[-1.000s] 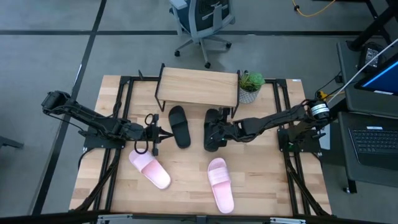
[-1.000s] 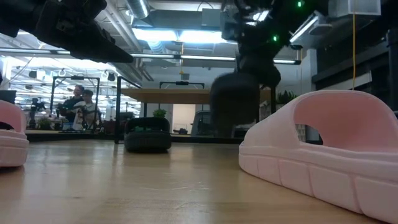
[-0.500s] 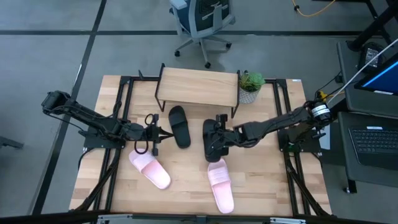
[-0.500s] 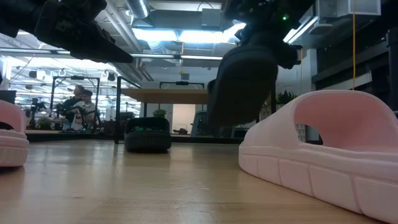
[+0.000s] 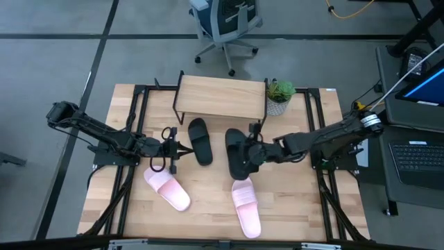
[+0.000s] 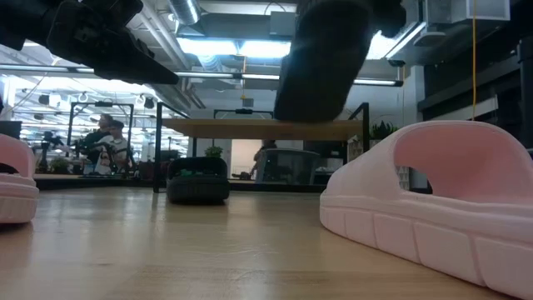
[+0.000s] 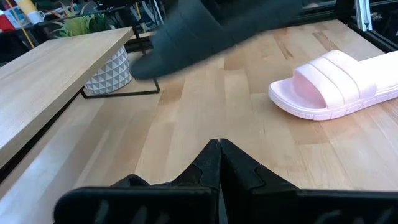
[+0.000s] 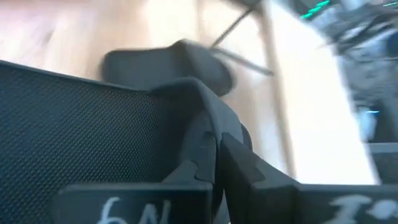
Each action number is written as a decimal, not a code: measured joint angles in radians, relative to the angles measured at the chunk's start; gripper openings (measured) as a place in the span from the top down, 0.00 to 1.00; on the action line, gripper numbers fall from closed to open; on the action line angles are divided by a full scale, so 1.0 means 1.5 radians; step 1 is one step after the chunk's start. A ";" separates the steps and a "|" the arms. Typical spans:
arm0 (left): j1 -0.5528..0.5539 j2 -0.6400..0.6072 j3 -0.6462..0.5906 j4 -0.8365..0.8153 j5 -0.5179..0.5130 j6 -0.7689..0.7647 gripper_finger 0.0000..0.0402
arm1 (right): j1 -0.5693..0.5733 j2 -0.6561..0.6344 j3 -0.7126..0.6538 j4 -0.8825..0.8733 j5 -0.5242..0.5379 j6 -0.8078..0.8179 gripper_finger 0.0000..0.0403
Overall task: Pick and place slides into the shelf
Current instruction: Put the right black slides on the shelf
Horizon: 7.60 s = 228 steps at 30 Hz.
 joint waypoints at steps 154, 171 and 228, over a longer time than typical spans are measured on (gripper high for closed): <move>0.000 0.000 0.001 -0.009 0.000 0.000 1.00 | -0.449 -0.046 -0.008 0.025 -0.155 -0.361 0.97; 0.000 0.000 0.001 -0.009 -0.001 0.000 1.00 | -0.452 -0.046 -0.008 0.025 -0.137 -0.394 0.97; 0.000 0.000 0.001 -0.008 0.000 0.000 1.00 | -0.452 -0.045 -0.008 -0.004 -0.106 -0.360 0.85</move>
